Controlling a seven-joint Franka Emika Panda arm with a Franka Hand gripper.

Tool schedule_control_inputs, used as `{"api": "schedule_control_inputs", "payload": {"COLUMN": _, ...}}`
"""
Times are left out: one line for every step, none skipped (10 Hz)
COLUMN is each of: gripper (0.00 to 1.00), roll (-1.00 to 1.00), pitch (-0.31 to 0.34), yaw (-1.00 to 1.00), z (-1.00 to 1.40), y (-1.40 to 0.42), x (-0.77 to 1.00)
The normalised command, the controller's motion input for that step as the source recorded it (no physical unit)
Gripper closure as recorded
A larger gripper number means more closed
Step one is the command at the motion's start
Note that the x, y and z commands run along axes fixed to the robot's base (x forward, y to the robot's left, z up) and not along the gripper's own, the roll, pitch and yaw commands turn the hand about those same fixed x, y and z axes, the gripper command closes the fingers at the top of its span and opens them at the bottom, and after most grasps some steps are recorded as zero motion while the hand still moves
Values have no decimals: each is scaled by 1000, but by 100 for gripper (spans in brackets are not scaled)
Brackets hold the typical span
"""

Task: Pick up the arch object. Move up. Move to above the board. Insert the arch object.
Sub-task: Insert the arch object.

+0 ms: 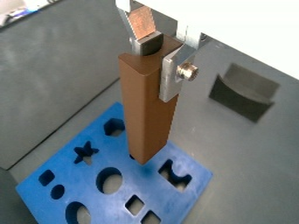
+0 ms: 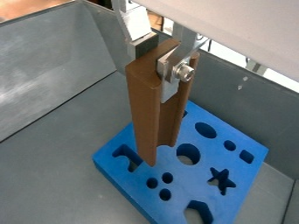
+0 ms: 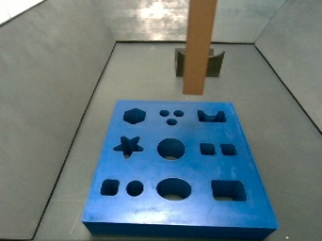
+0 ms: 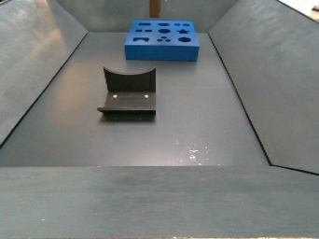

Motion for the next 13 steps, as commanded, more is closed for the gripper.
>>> {"api": "schedule_control_inputs", "payload": {"gripper": 100, "roll": 0, "pitch": 0, "yaw": -489, "z": -186, "y": -29, "x": 634}}
{"api": "schedule_control_inputs", "payload": {"gripper": 100, "roll": 0, "pitch": 0, "yaw": -611, "z": -126, "y": 0, "x": 511}}
{"api": "schedule_control_inputs", "payload": {"gripper": 100, "roll": -1, "pitch": 0, "yaw": -760, "z": -57, "y": 0, "x": 346}}
{"api": "schedule_control_inputs", "payload": {"gripper": 100, "roll": -23, "pitch": 0, "yaw": -889, "z": -17, "y": 0, "x": 206}}
{"api": "schedule_control_inputs", "payload": {"gripper": 100, "roll": -39, "pitch": 0, "yaw": -991, "z": 0, "y": 0, "x": 83}}
{"api": "schedule_control_inputs", "payload": {"gripper": 100, "roll": -23, "pitch": 0, "yaw": -1000, "z": -29, "y": 0, "x": 49}}
{"api": "schedule_control_inputs", "payload": {"gripper": 100, "roll": 0, "pitch": 0, "yaw": -1000, "z": -43, "y": 0, "x": 0}}
{"api": "schedule_control_inputs", "payload": {"gripper": 100, "roll": 0, "pitch": -1, "yaw": -1000, "z": -54, "y": 0, "x": 0}}
{"api": "schedule_control_inputs", "payload": {"gripper": 100, "roll": 0, "pitch": -1, "yaw": -1000, "z": -54, "y": 0, "x": 0}}
{"api": "schedule_control_inputs", "payload": {"gripper": 100, "roll": 0, "pitch": -1, "yaw": -1000, "z": -54, "y": 0, "x": 0}}
{"api": "schedule_control_inputs", "payload": {"gripper": 100, "roll": 0, "pitch": -3, "yaw": -1000, "z": -54, "y": 0, "x": 0}}
{"api": "schedule_control_inputs", "payload": {"gripper": 100, "roll": 0, "pitch": -6, "yaw": -1000, "z": -51, "y": 0, "x": 0}}
{"api": "schedule_control_inputs", "payload": {"gripper": 100, "roll": 0, "pitch": -9, "yaw": -1000, "z": -49, "y": 0, "x": 0}}
